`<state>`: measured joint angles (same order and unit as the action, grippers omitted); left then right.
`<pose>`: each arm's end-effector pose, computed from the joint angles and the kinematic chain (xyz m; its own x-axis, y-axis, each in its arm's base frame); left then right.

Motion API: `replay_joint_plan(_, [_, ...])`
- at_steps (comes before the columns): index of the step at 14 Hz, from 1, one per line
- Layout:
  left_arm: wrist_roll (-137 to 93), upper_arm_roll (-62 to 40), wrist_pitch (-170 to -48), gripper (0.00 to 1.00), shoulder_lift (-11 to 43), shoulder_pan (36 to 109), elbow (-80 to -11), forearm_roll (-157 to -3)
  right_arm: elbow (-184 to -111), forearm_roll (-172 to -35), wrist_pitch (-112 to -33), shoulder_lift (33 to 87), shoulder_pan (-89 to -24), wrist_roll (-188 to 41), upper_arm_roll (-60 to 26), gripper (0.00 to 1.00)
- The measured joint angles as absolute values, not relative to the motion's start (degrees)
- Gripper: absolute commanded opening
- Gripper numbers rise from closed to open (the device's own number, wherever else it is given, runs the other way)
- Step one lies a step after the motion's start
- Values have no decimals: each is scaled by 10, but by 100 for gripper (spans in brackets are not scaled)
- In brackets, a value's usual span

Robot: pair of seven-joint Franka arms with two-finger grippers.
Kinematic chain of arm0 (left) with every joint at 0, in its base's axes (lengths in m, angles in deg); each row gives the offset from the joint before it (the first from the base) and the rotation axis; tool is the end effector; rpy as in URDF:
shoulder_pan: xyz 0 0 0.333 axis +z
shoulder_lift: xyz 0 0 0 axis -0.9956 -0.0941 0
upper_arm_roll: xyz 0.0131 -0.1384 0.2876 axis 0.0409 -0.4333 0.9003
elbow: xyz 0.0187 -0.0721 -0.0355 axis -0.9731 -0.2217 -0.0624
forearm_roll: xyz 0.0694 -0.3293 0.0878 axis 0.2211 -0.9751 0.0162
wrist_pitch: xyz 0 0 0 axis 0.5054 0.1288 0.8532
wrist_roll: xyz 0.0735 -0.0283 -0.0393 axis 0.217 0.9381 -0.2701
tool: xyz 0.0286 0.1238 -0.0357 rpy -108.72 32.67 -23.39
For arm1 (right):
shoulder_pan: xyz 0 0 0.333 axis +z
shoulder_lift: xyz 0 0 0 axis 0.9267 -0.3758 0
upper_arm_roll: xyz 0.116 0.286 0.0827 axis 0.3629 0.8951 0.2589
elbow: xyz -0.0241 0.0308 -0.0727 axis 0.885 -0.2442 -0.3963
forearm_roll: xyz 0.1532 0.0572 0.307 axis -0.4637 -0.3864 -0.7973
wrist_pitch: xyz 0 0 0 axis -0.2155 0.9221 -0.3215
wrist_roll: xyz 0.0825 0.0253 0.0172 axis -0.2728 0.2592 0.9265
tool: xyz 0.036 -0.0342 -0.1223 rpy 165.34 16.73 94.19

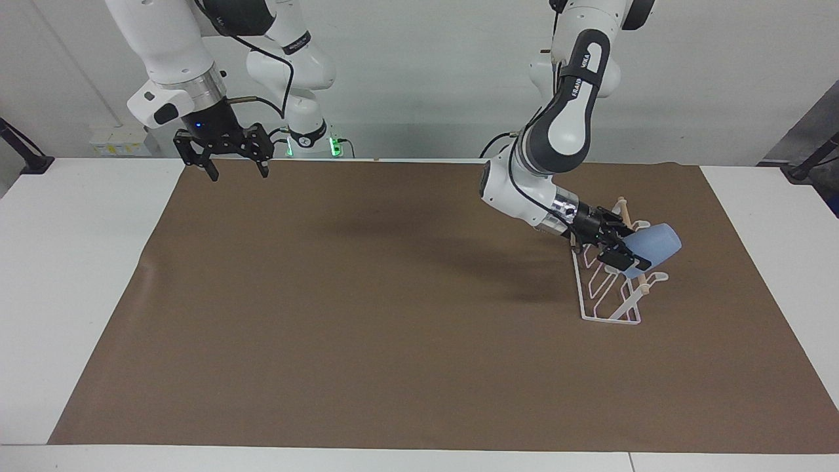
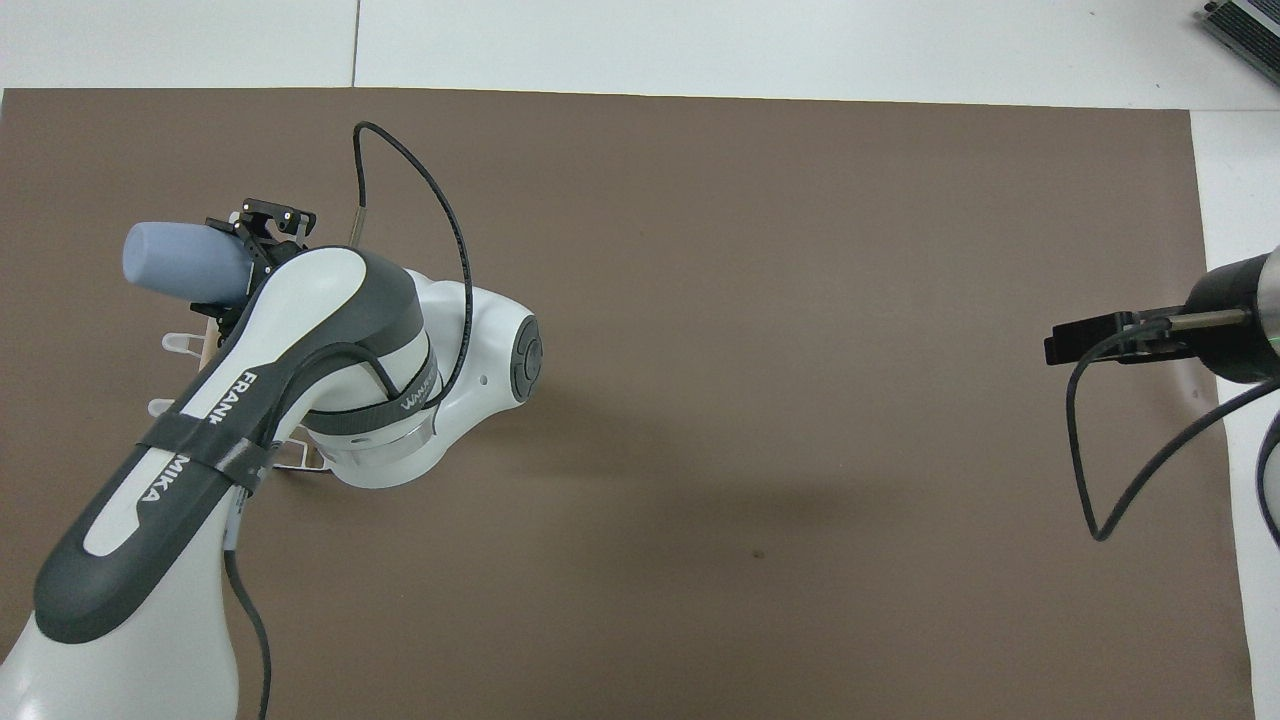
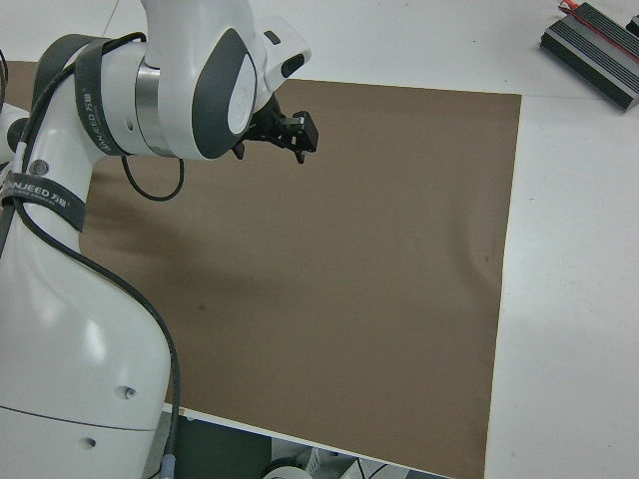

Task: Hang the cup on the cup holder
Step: 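Lower the cup onto a rack peg with the left gripper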

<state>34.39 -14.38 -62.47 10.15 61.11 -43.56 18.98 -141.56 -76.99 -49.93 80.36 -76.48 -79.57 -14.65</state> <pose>0.5437 -0.1610 0.4225 0.1486 -0.3492 -0.9252 -0.9202 0.2939 -0.2587 0.4864 0.0207 0.5987 0.9984 0.0413 0.0385 0.0432 -0.9979 -0.0489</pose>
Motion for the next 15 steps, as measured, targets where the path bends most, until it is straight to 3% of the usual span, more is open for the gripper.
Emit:
replay_joint_plan(9, [339,-145,-620,0,89,608,-449,196,-1416,-770,-499,804,-765,-796,-143,100])
replay_joint_plan(10, [339,-145,-620,88,89,607,-450,196,-1416,-770,-499,804,-765,-796,-143,100])
replay_joint_plan(11, [339,-145,-620,100,89,606,-450,196,-1416,-770,-499,804,-765,-796,-143,100])
replay_joint_plan(15, [335,-145,-616,100,89,595,-455,197,-1416,-770,-499,804,-765,-796,-143,100])
